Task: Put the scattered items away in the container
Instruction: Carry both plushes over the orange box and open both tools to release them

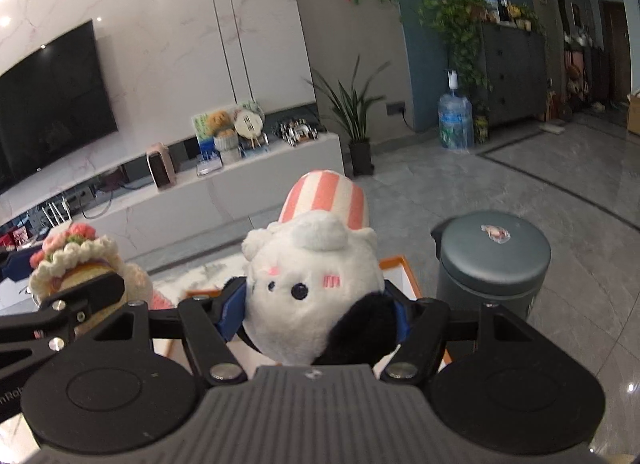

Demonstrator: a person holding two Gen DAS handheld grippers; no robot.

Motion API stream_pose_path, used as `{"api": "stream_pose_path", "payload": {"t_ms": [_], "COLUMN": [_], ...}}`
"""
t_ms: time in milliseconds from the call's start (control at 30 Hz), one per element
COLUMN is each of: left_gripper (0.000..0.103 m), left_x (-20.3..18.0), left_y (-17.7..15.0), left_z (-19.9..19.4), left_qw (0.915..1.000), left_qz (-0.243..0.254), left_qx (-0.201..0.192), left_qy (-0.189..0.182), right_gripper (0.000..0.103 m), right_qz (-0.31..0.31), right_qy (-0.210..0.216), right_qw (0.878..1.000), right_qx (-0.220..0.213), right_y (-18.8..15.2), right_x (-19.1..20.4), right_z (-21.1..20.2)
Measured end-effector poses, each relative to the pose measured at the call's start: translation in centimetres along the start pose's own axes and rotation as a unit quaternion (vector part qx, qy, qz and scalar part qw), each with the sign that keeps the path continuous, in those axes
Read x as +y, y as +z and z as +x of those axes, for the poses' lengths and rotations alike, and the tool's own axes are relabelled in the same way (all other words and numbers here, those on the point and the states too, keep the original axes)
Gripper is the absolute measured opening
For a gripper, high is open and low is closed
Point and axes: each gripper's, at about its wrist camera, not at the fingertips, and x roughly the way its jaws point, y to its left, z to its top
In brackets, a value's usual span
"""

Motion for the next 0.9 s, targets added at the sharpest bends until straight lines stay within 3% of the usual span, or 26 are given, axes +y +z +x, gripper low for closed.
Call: {"api": "stream_pose_path", "payload": {"t_ms": [500,900], "left_gripper": [0.064,0.066], "left_x": [-1.6,-3.3], "left_y": [-3.7,-8.0], "left_z": [10.7,12.8], "left_qw": [0.995,0.9844], "left_qz": [0.07,0.159], "left_qx": [0.071,0.074], "left_qy": [-0.012,-0.02], "right_gripper": [0.071,0.071], "right_qz": [0.057,0.156], "right_qy": [0.039,0.04], "right_qw": [0.993,0.974], "right_qx": [0.098,0.157], "right_y": [-1.9,-3.2], "right_x": [-2.9,-1.7], "right_z": [12.1,17.2]}}
